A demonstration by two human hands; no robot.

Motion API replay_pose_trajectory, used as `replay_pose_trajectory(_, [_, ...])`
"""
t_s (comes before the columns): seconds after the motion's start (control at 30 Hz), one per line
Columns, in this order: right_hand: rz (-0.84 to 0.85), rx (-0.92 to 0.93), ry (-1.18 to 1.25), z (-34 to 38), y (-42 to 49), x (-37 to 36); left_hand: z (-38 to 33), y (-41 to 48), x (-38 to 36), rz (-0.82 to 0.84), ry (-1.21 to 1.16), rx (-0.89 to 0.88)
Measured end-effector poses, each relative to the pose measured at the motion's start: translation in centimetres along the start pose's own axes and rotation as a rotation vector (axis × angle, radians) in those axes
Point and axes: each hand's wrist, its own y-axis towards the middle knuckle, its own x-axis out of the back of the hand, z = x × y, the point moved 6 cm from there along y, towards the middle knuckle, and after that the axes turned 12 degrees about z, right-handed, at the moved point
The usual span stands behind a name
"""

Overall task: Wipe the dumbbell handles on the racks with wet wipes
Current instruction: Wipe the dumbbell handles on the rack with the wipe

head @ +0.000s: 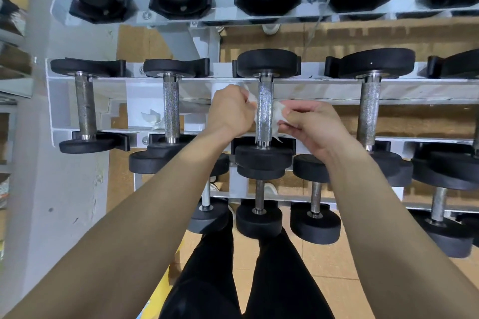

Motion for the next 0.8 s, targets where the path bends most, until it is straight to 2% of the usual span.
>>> replay_pose_trajectory(0.07, [-0.049,-0.002,-0.021,-0.8,0.7,-0.1,-0.7,-0.6,0.9,-0.019,0.003,-0.044])
replay_pose_trajectory(0.2, [-0.102,-0.003,-0.088,-1.2,1.2,0.0,-1.0,-1.3,0.3,0.070,-0.060,-0.074])
replay_pose_trajectory(0.37, [0.112,-0.105,-0.404,-1.4,-0.5,-2.0,0.6,-1.4,-1.6,0.052,0.101,0.007])
replay_pose_trajectory(0.57, [0.211,-0.100,-0.723,0.9,-0.7,-2.1,0.9,-2.1,-2.0,0.049,0.113,-0.009])
replay_pose_trajectory(0.67, [0.129,-0.079,-0.800,0.7,0.4,-1.8,-0.1,-3.0,-2.0,0.098,0.171,-0.057])
replay_pose_trajectory(0.8, [0.008,-0.039,-0.669,-0.5,0.8,-0.9,0.1,-4.1,-1.4,0.169,0.205,-0.097])
